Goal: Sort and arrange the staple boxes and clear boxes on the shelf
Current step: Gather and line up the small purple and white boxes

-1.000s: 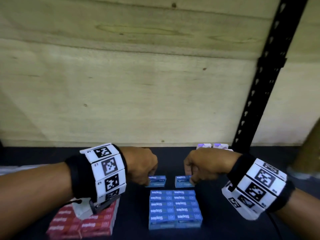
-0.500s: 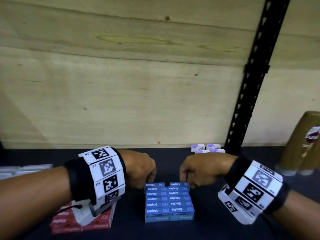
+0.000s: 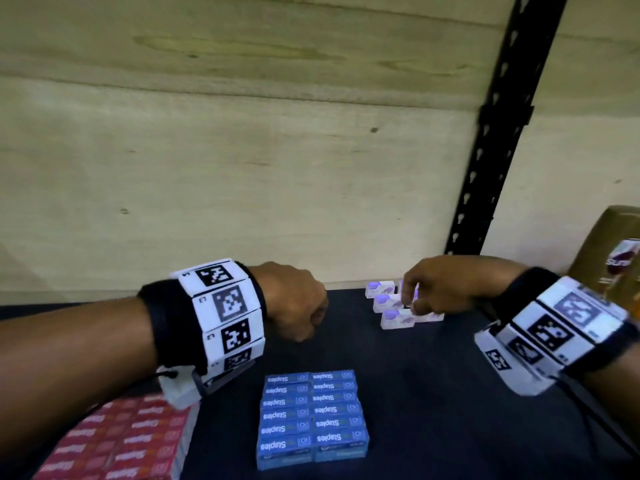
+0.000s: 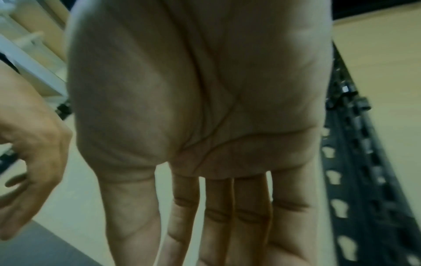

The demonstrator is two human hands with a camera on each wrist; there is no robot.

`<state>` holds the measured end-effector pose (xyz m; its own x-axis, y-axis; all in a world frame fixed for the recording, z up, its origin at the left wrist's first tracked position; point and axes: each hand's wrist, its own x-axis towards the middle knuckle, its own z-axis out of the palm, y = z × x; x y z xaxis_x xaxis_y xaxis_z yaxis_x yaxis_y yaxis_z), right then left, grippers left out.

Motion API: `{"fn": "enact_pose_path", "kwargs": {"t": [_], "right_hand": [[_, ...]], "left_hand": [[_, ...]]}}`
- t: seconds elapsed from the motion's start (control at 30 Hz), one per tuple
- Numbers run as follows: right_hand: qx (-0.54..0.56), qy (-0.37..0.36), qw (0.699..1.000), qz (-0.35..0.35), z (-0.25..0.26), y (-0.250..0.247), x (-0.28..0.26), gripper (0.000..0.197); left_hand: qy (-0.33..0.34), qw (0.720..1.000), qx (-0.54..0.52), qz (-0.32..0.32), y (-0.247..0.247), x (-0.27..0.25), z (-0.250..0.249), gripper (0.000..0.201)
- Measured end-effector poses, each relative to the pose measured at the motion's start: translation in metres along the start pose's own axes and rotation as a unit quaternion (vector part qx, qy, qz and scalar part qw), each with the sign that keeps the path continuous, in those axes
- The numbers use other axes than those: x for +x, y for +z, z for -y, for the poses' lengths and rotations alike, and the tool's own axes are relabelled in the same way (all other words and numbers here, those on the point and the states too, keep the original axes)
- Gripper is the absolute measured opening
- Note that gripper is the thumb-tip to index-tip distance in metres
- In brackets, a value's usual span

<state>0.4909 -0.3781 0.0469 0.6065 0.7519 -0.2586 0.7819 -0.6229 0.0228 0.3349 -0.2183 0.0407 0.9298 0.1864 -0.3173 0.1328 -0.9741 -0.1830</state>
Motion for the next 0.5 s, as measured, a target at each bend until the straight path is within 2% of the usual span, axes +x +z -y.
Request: {"fn": "enact_pose_path", "kwargs": {"t": [0.1,0.23,0.33,0.5], "right_hand": [[-0.039,0.054,0.998,-0.019,-0.029,-0.001,0.010,0.024],[-0.093,0.080,0.992,0.029,-0.042,0.003,0.020,0.030],[-0.129,0.066,0.988,0.058,-0.045,0.007,0.028,0.035],[-0.039,0.050,0.996,0.057,-0.052,0.015,0.044,0.034]], "left_hand": [[0.015,0.999,0.000,-0.032,-0.009,0.031,-0.012,0.028],[0.040,0.997,0.004,-0.063,-0.018,0.068,-0.031,0.026],[0.052,0.995,0.005,-0.080,-0.022,0.091,-0.044,0.029],[0.060,0.997,0.019,-0.047,-0.023,0.115,-0.060,0.037]]}}
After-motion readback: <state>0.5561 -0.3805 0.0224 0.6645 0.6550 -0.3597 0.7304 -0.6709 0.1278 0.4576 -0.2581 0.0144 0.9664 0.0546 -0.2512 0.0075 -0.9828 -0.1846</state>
